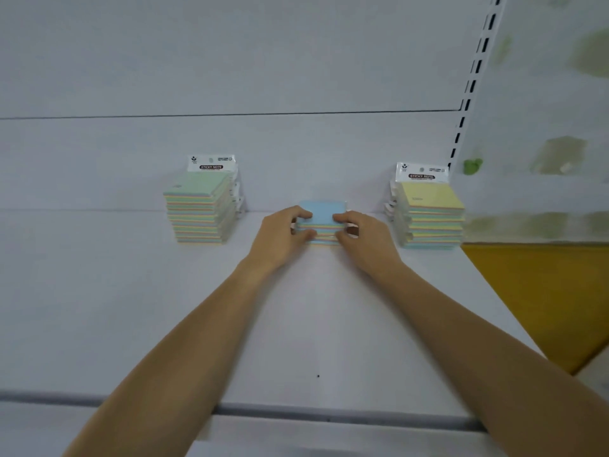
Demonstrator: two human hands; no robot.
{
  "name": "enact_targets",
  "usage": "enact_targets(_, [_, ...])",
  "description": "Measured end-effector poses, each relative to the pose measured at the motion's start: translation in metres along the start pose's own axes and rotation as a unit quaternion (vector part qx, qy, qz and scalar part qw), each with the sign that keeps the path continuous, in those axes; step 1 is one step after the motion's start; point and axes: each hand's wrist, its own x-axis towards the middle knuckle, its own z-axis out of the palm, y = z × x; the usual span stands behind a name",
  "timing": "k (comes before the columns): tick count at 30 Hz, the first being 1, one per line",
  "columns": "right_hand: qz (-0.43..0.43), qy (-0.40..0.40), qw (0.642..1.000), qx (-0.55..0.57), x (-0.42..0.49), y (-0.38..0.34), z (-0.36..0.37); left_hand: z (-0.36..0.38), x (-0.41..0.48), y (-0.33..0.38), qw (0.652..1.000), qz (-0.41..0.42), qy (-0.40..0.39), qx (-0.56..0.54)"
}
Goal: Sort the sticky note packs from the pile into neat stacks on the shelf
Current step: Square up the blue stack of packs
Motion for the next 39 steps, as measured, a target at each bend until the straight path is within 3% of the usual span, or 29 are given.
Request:
enact_targets(6, [0.011, -0.014, 1.000, 0.005, 0.001, 0.001, -0.003, 0.004, 0.001, 0.001, 1.000, -0.010, 0.013, -0.015])
enact_targets(14, [-0.009, -0.027, 0.999, -0.044, -0.004, 0.005, -0.001, -0.006, -0.003, 0.002, 0.998, -0.022, -0.050, -0.021])
enact_targets(22, [-0.003, -0.023, 0.999, -0.032, -0.005, 0.005, -0.001, 0.000, -0.012, 0.002, 1.000, 0.010, 0.000, 0.006])
enact_targets(31, [-0.020, -0.009, 0.998, -0.052, -0.005, 0.003, 0.000, -0.004, -0.011, 0.003, 0.999, -0.009, -0.023, -0.027])
enact_targets(39, [-0.038, 0.021, 0.997, -0.064, -0.005, 0.003, 0.000, -0.003, -0.009, 0.001, 0.999, 0.006, 0.005, -0.035])
